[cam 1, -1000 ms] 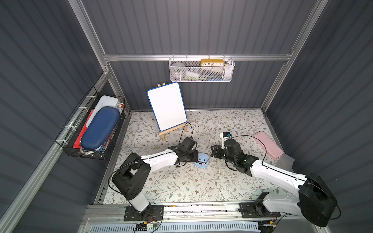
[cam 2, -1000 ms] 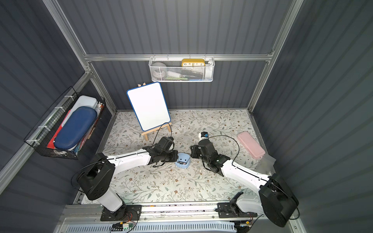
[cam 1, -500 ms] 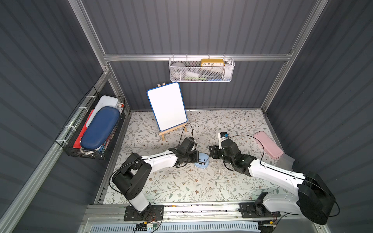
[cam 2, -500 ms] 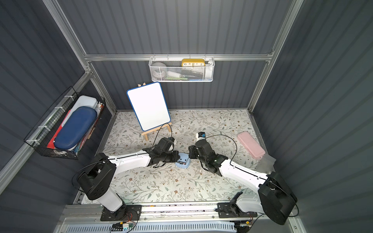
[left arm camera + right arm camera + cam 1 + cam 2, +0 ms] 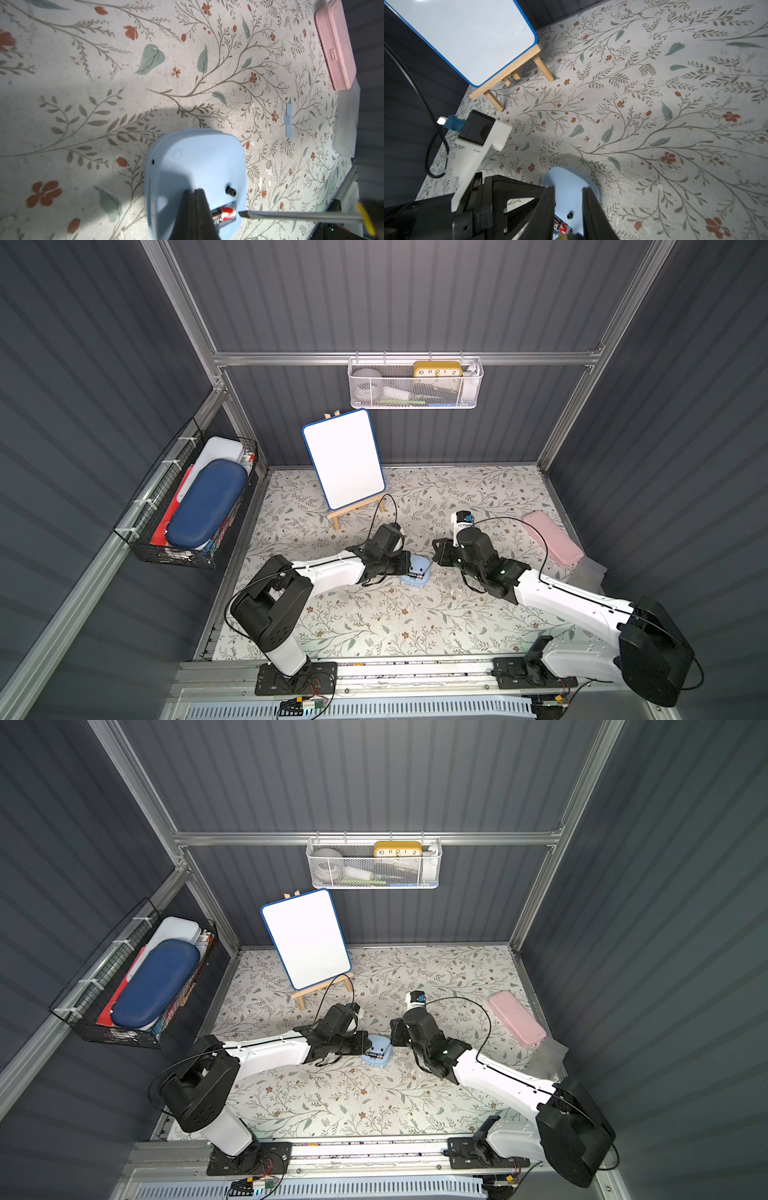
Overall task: Remove the battery from the alarm
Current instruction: Release the battery from the alarm.
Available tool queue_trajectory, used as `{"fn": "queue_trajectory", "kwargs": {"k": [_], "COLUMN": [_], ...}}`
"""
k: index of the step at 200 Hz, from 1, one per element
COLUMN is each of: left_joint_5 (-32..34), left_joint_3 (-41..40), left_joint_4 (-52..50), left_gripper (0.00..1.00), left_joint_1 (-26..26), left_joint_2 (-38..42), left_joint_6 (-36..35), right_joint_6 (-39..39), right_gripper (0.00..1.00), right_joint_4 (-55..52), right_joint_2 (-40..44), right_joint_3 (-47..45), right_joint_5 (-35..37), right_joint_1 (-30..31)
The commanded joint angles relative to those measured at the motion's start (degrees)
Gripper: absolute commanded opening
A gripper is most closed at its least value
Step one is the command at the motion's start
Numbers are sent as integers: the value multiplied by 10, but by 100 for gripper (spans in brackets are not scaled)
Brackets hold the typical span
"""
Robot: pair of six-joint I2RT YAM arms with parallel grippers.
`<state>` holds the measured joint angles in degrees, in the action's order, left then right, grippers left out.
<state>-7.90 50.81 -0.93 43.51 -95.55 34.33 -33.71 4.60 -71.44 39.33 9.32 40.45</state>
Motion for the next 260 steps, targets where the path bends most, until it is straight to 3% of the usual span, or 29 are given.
{"fn": "queue_trajectory", "kwargs": {"k": [1, 108, 164, 225, 260], "left_joint_5": [-3, -9, -9, -14, -14], "left_joint_3": [-19, -19, -23, -35, -40], "left_joint_4": [-36, -30, -28, -19, -19], "left_gripper": [0, 0, 0, 0, 0], "left_joint_1": [1, 2, 2, 2, 2], "left_joint_2": [-17, -19, -17, -15, -12], "left_joint_6": [3, 3, 4, 7, 9], "right_joint_6": [4, 0, -45, -77, -124], "right_gripper": [0, 0, 0, 0, 0], "right_joint_4": [-5, -19, 61, 104, 194], "right_joint_2": [-3, -19, -48, -45, -45], "right_joint_3": [8, 21, 10, -5, -50], "right_joint_5": [5, 7, -32, -14, -26], "right_joint_1": [0, 8, 8, 4, -22]}}
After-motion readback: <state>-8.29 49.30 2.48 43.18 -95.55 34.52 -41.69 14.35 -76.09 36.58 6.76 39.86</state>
